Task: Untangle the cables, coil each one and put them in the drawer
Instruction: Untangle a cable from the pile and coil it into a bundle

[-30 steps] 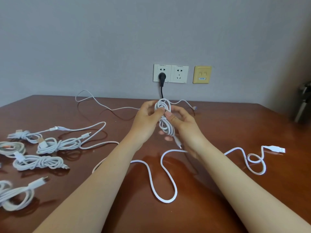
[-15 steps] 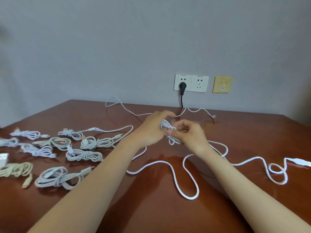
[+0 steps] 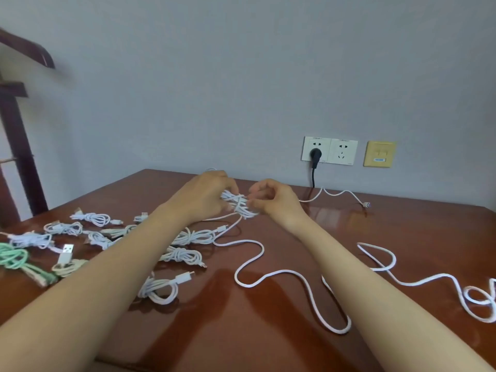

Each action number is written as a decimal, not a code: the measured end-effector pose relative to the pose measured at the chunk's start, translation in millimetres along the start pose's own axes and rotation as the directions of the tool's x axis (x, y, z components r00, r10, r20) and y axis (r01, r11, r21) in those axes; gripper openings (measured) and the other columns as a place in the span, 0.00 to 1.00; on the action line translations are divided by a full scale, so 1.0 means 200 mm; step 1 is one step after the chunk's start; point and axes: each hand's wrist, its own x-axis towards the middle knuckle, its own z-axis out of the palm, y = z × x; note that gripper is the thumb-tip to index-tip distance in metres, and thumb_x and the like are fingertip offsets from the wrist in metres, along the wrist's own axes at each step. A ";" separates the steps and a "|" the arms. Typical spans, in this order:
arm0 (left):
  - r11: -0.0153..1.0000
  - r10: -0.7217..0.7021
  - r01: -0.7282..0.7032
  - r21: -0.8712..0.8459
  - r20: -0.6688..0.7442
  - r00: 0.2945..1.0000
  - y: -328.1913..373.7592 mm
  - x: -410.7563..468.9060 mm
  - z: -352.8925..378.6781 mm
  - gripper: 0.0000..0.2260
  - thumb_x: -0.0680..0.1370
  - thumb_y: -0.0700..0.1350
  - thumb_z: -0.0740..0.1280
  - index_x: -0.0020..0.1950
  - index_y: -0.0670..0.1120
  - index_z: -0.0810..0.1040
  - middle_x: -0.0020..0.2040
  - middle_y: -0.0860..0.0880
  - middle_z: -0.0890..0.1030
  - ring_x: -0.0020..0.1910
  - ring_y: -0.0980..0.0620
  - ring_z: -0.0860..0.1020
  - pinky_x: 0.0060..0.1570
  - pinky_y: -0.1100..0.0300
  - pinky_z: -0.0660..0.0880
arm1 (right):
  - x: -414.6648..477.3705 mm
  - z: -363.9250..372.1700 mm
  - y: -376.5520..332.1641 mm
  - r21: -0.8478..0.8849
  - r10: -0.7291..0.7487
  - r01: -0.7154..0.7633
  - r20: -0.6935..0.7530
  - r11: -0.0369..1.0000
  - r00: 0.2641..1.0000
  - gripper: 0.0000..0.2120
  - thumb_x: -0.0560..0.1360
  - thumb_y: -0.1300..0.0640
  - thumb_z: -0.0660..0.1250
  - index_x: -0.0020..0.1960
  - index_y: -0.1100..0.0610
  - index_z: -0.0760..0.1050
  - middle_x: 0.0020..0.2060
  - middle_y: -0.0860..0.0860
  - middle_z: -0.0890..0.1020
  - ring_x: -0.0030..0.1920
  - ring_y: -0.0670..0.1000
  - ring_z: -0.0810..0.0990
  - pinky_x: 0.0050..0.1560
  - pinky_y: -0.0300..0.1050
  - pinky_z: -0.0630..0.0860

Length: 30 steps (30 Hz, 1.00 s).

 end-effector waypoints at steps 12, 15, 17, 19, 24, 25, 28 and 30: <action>0.910 -0.414 0.414 -0.020 0.023 0.910 -0.30 -0.09 0.15 0.09 0.72 0.39 0.70 0.52 0.46 0.81 0.58 0.47 0.78 0.58 0.46 0.75 0.55 0.57 0.71 | 0.18 0.32 0.25 -0.120 0.448 -0.459 -0.106 0.880 0.888 0.17 0.73 0.49 0.63 0.51 0.62 0.75 0.49 0.59 0.81 0.51 0.60 0.80 0.54 0.51 0.77; 0.894 -0.441 0.443 -0.064 0.053 0.896 -0.32 -0.10 0.17 0.09 0.73 0.39 0.70 0.52 0.45 0.80 0.57 0.47 0.79 0.58 0.47 0.75 0.54 0.59 0.70 | 0.22 0.34 0.26 -0.203 0.454 -0.467 -0.107 0.861 0.884 0.12 0.75 0.49 0.62 0.47 0.57 0.73 0.53 0.59 0.81 0.52 0.60 0.80 0.48 0.46 0.73; 0.893 -0.441 0.446 -0.066 0.070 0.895 -0.32 -0.09 0.18 0.09 0.73 0.39 0.70 0.52 0.45 0.80 0.58 0.47 0.79 0.58 0.47 0.75 0.53 0.59 0.70 | 0.23 0.34 0.27 -0.246 0.465 -0.479 -0.118 0.842 0.878 0.11 0.75 0.49 0.62 0.47 0.58 0.75 0.52 0.58 0.82 0.51 0.59 0.80 0.47 0.46 0.75; 0.889 -0.447 0.451 -0.082 0.065 0.892 -0.31 -0.09 0.18 0.09 0.72 0.38 0.69 0.51 0.45 0.80 0.57 0.47 0.79 0.57 0.47 0.75 0.51 0.61 0.69 | 0.24 0.32 0.29 -0.190 0.473 -0.497 -0.160 0.847 0.866 0.14 0.76 0.51 0.60 0.50 0.61 0.77 0.49 0.59 0.82 0.45 0.59 0.82 0.47 0.49 0.79; 0.874 -0.469 0.470 -0.127 0.034 0.882 -0.28 -0.07 0.19 0.08 0.73 0.36 0.68 0.51 0.44 0.80 0.58 0.47 0.78 0.58 0.47 0.76 0.51 0.61 0.70 | 0.20 0.18 0.33 0.129 0.559 -0.544 -0.229 0.829 0.797 0.15 0.80 0.55 0.54 0.50 0.65 0.75 0.30 0.55 0.80 0.26 0.52 0.77 0.39 0.50 0.81; 0.874 -0.470 0.470 -0.126 0.034 0.882 -0.28 -0.06 0.20 0.08 0.73 0.37 0.69 0.51 0.45 0.80 0.58 0.47 0.78 0.58 0.47 0.75 0.52 0.60 0.70 | 0.19 0.15 0.33 0.131 0.554 -0.539 -0.237 0.832 0.798 0.15 0.81 0.56 0.53 0.50 0.64 0.74 0.30 0.55 0.80 0.26 0.52 0.76 0.37 0.48 0.80; 0.870 -0.475 0.480 -0.109 0.067 0.877 -0.26 -0.05 0.22 0.09 0.73 0.38 0.69 0.52 0.45 0.79 0.60 0.46 0.78 0.60 0.46 0.75 0.54 0.59 0.70 | 0.17 0.08 0.32 0.119 0.526 -0.514 -0.252 0.850 0.812 0.13 0.81 0.57 0.52 0.51 0.64 0.71 0.31 0.54 0.79 0.26 0.52 0.76 0.30 0.45 0.78; 0.866 -0.484 0.495 -0.075 0.129 0.865 -0.26 -0.04 0.23 0.11 0.73 0.38 0.70 0.55 0.45 0.77 0.61 0.46 0.76 0.61 0.46 0.74 0.56 0.59 0.70 | 0.15 0.04 0.33 0.101 0.507 -0.500 -0.270 0.860 0.818 0.10 0.81 0.58 0.51 0.51 0.61 0.69 0.30 0.54 0.79 0.26 0.53 0.77 0.32 0.47 0.79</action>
